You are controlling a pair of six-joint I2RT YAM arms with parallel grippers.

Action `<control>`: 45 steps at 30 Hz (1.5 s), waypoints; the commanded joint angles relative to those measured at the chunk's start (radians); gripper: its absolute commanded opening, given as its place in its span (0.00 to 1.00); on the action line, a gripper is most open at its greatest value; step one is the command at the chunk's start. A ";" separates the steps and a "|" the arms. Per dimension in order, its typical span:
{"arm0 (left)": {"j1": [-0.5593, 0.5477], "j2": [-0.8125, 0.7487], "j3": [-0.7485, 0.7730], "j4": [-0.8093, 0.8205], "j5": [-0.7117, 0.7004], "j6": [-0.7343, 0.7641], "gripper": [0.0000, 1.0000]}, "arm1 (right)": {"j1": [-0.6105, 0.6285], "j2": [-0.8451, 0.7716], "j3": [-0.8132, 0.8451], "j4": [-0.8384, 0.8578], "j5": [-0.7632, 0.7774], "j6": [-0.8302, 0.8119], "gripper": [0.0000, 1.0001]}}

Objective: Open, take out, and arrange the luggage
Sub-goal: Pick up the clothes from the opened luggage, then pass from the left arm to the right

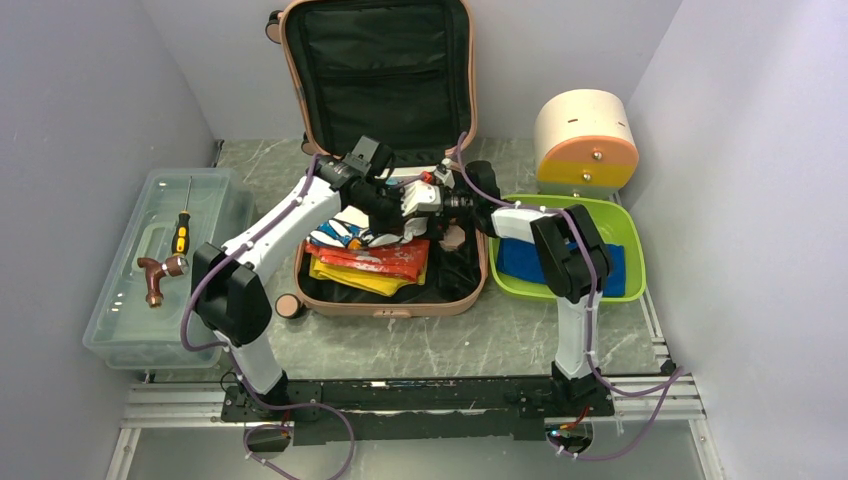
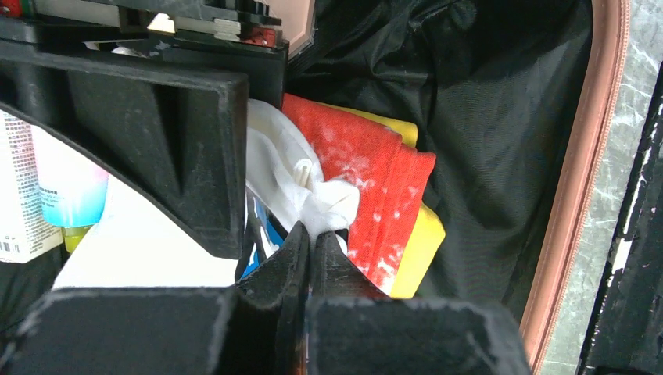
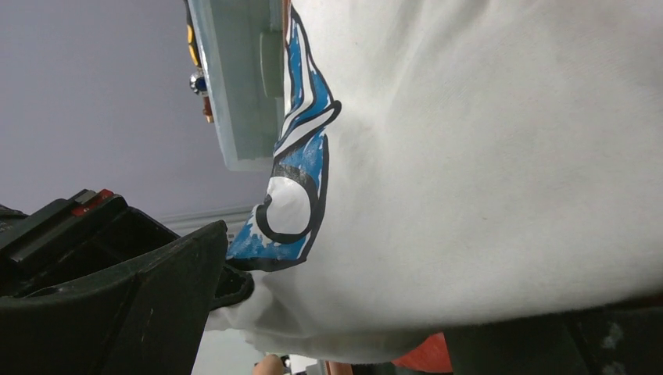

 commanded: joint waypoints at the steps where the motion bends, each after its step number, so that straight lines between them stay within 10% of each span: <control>1: 0.005 -0.063 0.008 0.014 0.029 -0.003 0.03 | 0.005 0.014 -0.066 0.071 0.035 0.096 1.00; 13: 0.005 -0.068 0.010 0.009 0.031 0.000 0.08 | 0.006 -0.047 -0.126 0.086 0.135 0.147 1.00; 21: 0.017 -0.109 0.034 -0.049 0.076 0.024 0.98 | 0.012 0.040 -0.095 0.185 0.104 0.173 1.00; 28: 0.144 -0.229 -0.040 -0.008 0.121 0.004 0.99 | 0.024 0.019 -0.071 0.101 0.095 0.020 0.98; 34: 0.267 -0.369 -0.191 0.053 0.065 -0.047 0.99 | 0.026 0.000 -0.120 0.116 0.124 0.026 0.61; 38: 0.358 -0.454 -0.290 0.053 0.043 -0.065 0.99 | 0.026 -0.011 -0.127 0.120 0.131 0.036 0.02; 45: 0.487 -0.614 -0.491 0.066 0.034 -0.081 1.00 | 0.026 -0.054 -0.007 -0.097 0.117 -0.108 0.00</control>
